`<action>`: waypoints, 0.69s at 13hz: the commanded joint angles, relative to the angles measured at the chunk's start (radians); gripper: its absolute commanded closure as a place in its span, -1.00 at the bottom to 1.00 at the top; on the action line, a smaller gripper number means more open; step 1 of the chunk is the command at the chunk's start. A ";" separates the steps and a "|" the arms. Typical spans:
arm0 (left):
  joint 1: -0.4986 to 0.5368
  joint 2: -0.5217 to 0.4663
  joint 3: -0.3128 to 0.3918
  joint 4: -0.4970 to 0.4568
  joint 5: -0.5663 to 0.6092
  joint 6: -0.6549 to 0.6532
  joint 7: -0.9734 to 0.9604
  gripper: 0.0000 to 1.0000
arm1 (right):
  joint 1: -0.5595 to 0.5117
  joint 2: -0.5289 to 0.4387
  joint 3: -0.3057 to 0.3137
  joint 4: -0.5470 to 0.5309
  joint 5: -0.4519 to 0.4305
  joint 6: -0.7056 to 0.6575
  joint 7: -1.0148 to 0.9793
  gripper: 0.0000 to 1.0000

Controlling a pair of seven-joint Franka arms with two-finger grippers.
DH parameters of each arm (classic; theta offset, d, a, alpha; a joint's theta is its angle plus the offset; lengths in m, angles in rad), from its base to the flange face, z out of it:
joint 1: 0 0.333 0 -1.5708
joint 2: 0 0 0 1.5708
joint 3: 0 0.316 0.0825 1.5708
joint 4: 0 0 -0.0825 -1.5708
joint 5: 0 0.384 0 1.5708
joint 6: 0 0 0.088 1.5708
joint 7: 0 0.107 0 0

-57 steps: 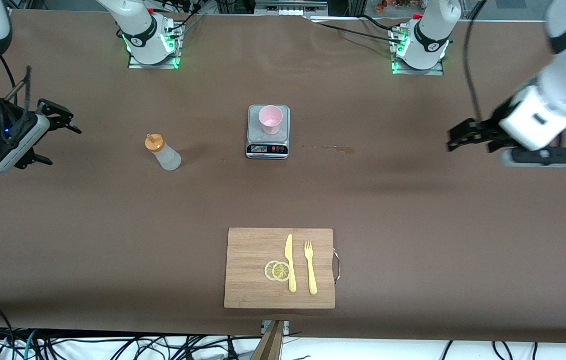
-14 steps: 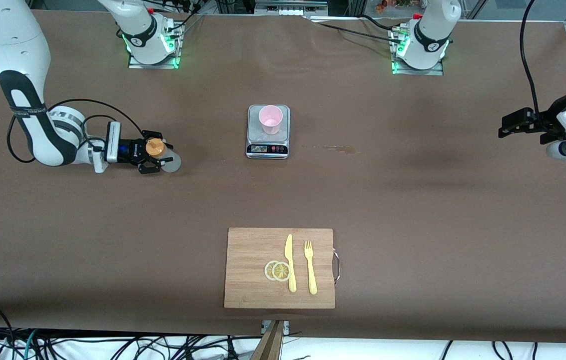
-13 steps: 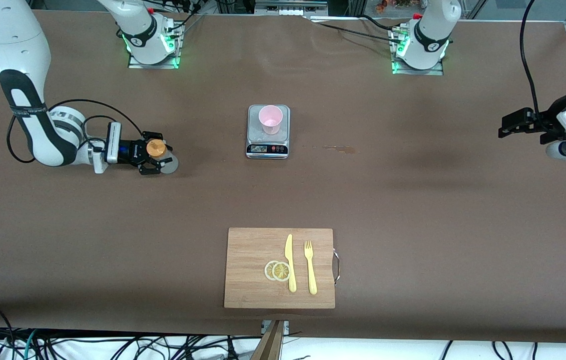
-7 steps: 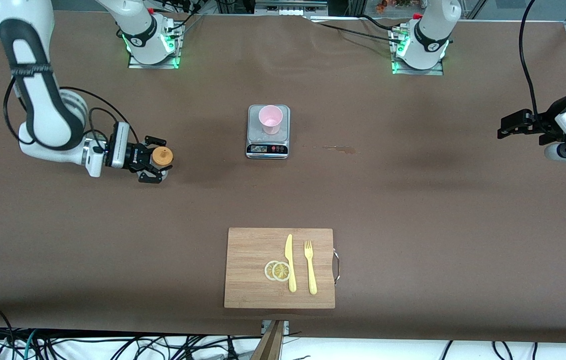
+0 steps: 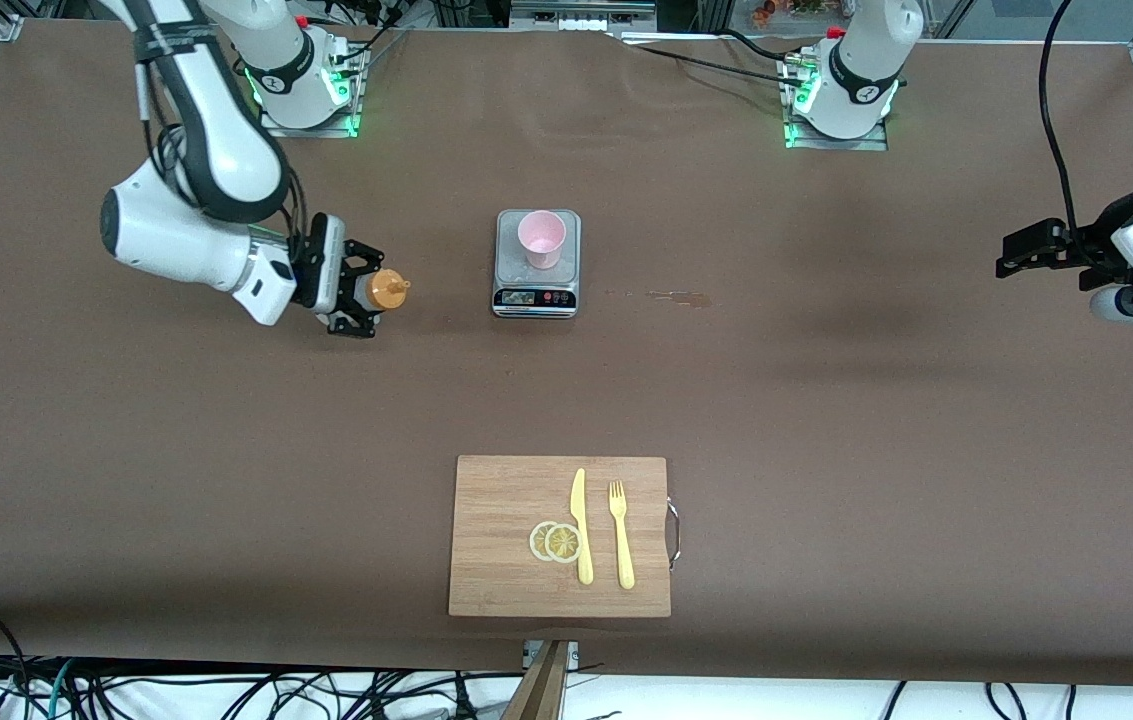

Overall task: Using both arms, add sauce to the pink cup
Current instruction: 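Lift and carry the sauce bottle with the right gripper toward the cup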

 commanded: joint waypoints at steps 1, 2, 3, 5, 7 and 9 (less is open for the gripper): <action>0.000 0.017 0.001 0.037 0.002 -0.022 0.022 -1.00 | 0.078 -0.065 -0.008 -0.039 -0.123 0.033 0.200 1.00; 0.000 0.017 0.001 0.037 0.002 -0.024 0.022 -1.00 | 0.119 -0.072 -0.008 -0.039 -0.193 0.043 0.291 1.00; 0.000 0.016 0.001 0.037 0.002 -0.024 0.022 -1.00 | 0.151 -0.085 -0.008 -0.039 -0.267 0.049 0.398 1.00; 0.001 0.017 0.001 0.037 0.002 -0.024 0.024 -1.00 | 0.231 -0.098 -0.005 -0.039 -0.399 0.047 0.603 1.00; 0.001 0.017 0.001 0.037 0.002 -0.024 0.024 -1.00 | 0.293 -0.099 0.001 -0.041 -0.505 0.041 0.791 1.00; 0.001 0.016 0.003 0.037 0.002 -0.024 0.024 -1.00 | 0.331 -0.099 0.013 -0.046 -0.588 0.026 0.918 1.00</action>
